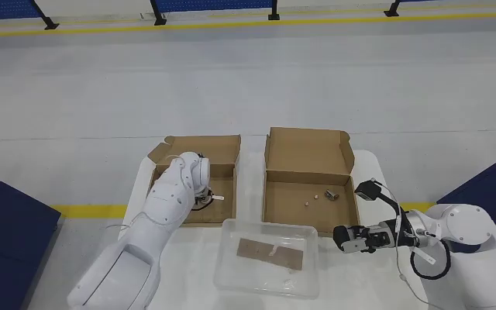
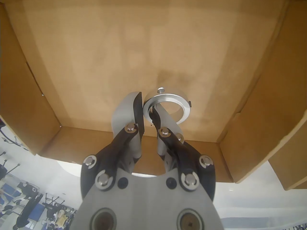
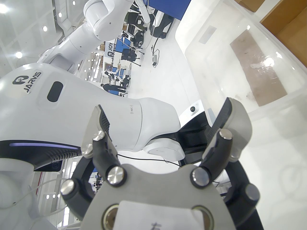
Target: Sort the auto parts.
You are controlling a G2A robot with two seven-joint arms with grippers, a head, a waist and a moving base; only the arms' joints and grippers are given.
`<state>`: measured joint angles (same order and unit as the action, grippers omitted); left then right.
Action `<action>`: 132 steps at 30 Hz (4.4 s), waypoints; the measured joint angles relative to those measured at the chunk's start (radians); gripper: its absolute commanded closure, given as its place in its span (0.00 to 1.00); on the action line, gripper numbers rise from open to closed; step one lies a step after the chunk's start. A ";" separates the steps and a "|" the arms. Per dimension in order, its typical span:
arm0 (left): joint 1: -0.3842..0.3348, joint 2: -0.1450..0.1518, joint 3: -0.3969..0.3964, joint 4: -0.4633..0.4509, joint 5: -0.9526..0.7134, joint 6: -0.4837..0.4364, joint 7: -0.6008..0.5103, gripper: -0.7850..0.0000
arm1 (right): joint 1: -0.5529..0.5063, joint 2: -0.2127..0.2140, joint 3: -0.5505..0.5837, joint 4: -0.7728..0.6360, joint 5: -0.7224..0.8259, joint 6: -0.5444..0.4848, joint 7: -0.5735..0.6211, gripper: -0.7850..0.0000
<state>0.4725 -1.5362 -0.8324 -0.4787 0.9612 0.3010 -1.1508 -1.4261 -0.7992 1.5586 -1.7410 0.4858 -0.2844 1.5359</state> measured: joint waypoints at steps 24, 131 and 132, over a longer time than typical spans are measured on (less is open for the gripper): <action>-0.049 -0.069 0.011 0.192 -0.056 0.024 0.086 1.00 | 0.000 0.000 0.000 0.000 0.000 0.000 0.000 0.00; 0.603 0.283 -0.676 -1.230 -0.803 -0.463 -0.318 0.00 | 0.000 0.000 0.000 0.000 0.000 0.000 0.000 0.00; 0.603 0.283 -0.676 -1.230 -0.803 -0.463 -0.318 0.00 | 0.000 0.000 0.000 0.000 0.000 0.000 0.000 0.00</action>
<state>1.0755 -1.2529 -1.5085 -1.7087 0.1581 -0.1621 -1.4688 -1.4261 -0.7992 1.5586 -1.7410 0.4858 -0.2844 1.5359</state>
